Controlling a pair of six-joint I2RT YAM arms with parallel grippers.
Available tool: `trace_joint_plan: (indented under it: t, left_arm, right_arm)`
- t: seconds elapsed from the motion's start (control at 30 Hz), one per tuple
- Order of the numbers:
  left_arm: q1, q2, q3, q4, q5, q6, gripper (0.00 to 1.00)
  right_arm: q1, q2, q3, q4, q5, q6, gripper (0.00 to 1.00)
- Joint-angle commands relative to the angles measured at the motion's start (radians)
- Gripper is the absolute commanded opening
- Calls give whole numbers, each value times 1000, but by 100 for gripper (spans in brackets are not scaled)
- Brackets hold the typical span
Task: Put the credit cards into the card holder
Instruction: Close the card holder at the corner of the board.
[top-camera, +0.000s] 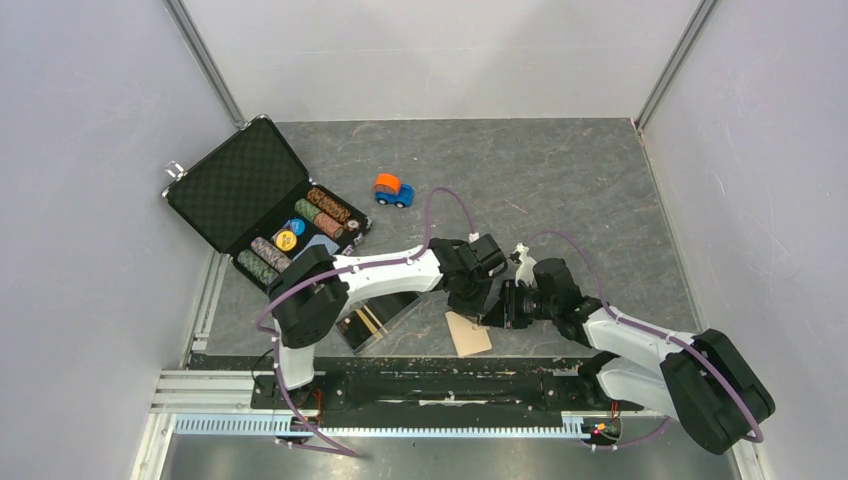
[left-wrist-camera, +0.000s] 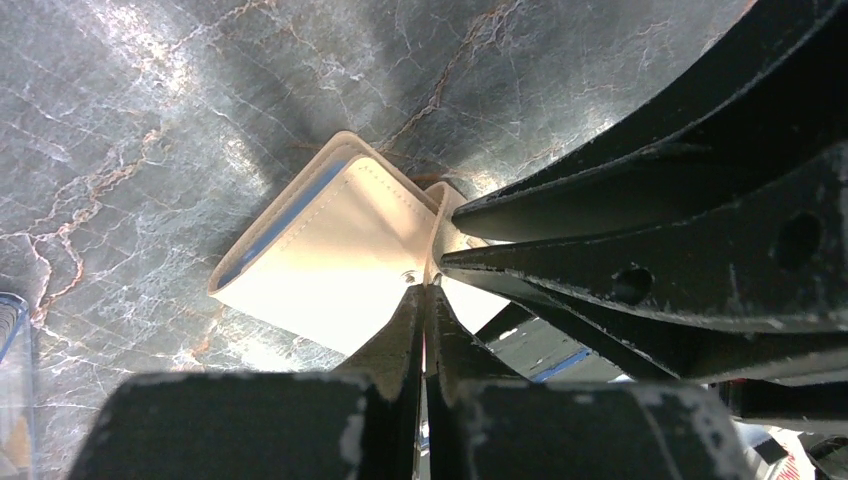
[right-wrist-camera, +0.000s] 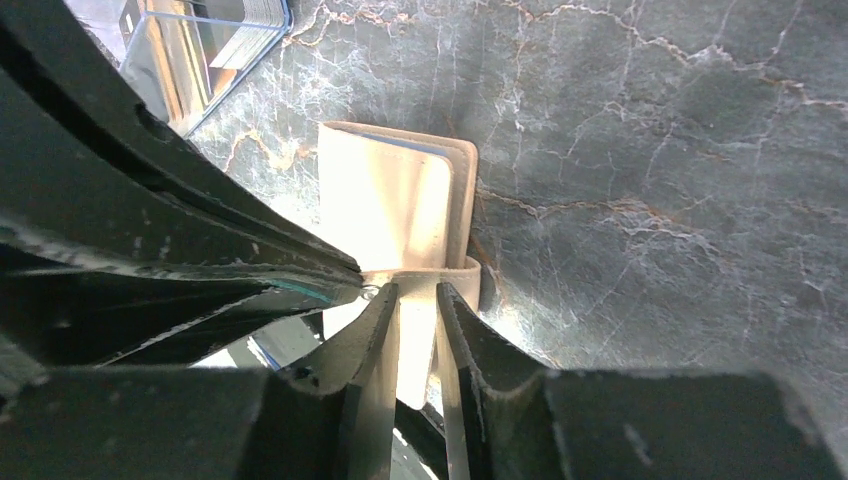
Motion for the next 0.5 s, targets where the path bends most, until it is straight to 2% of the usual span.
trace_joint_plan:
  t: [0.0, 0.47]
  left_arm:
    - [-6, -46, 7, -18, -22, -4, 2]
    - [-14, -27, -20, -53, -52, -10, 2]
  right_arm:
    - [7, -9, 29, -12, 17, -16, 23]
    - [25, -7, 31, 4, 8, -7, 26]
